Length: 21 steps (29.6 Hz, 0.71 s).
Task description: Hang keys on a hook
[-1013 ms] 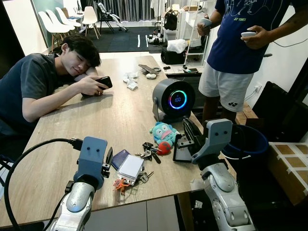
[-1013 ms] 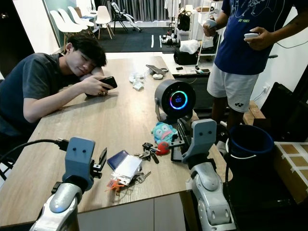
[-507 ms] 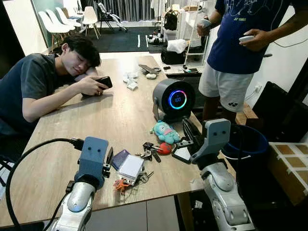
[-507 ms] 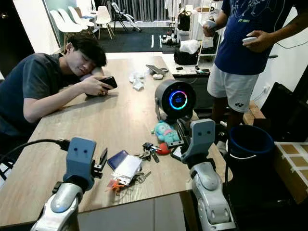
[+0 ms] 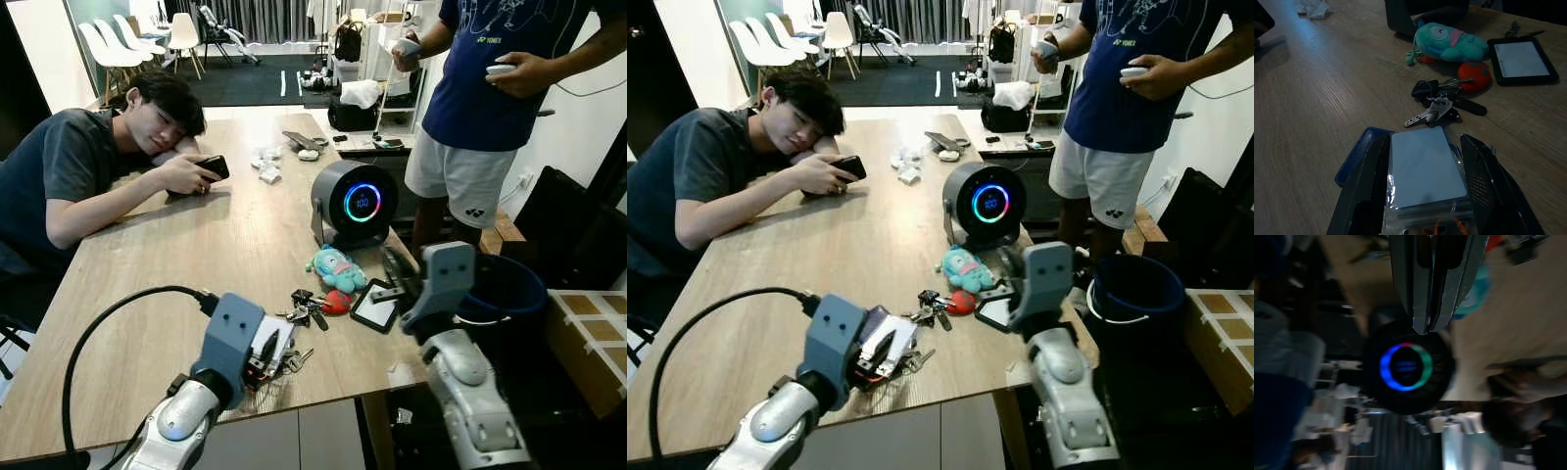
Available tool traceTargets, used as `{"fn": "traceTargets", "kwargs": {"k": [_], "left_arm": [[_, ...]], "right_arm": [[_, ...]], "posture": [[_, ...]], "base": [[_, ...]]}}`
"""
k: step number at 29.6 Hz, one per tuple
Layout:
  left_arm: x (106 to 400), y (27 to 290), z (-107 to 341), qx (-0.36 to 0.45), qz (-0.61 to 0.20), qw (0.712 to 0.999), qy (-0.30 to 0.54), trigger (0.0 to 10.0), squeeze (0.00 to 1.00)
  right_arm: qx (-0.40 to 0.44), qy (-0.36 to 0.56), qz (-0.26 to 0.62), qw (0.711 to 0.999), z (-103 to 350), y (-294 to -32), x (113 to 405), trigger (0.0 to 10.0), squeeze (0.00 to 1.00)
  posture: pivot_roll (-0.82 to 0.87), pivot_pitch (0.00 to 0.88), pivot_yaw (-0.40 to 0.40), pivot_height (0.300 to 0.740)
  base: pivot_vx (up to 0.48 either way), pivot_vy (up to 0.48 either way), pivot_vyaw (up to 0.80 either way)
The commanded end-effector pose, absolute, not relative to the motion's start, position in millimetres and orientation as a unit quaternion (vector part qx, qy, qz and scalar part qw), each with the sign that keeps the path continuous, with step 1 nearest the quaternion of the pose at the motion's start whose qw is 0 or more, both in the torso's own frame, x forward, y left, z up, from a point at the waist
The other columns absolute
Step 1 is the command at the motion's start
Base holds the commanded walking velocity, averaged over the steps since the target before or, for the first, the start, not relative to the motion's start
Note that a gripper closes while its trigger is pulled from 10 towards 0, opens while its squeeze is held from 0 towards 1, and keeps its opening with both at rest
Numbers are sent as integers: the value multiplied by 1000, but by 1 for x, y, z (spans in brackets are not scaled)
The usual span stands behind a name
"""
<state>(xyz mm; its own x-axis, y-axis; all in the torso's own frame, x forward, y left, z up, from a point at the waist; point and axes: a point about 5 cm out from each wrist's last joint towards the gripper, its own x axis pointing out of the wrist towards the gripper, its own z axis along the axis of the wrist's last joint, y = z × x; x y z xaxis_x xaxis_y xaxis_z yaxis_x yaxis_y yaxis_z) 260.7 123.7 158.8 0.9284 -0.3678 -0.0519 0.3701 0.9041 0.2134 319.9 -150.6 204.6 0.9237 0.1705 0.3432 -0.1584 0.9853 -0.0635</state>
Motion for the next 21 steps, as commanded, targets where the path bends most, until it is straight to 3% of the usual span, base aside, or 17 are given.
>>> {"fn": "traceTargets", "kwargs": {"k": [1, 6, 13, 15, 16, 21], "left_arm": [[261, 127, 159, 108, -193, 975, 14, 10000, 0], [265, 158, 176, 144, -210, 967, 8, 10000, 0], [265, 170, 182, 173, -210, 962, 11, 10000, 0], [262, 179, 182, 202, -226, 953, 24, 10000, 0], [250, 193, 179, 245, -273, 928, 64, 10000, 0], [239, 207, 180, 282, -308, 903, 105, 10000, 0]], "right_arm": [[-22, -169, 79, 982, 202, -153, 322, 10000, 0], [-29, -163, 63, 984, 199, -164, 322, 10000, 0], [-32, -162, 62, 984, 199, -165, 322, 10000, 0], [-32, -163, 63, 984, 199, -165, 322, 10000, 0], [-31, -164, 65, 984, 200, -164, 322, 10000, 0], [-32, -163, 67, 984, 200, -163, 323, 10000, 0]], "posture": [[90, 116, 38, 740], [95, 119, 38, 740], [96, 121, 37, 740], [97, 123, 37, 740], [100, 126, 35, 740], [102, 127, 34, 740]], "base": [[0, 0, 0], [0, 0, 0], [0, 0, 0], [0, 0, 0], [0, 0, 0], [0, 0, 0]]}}
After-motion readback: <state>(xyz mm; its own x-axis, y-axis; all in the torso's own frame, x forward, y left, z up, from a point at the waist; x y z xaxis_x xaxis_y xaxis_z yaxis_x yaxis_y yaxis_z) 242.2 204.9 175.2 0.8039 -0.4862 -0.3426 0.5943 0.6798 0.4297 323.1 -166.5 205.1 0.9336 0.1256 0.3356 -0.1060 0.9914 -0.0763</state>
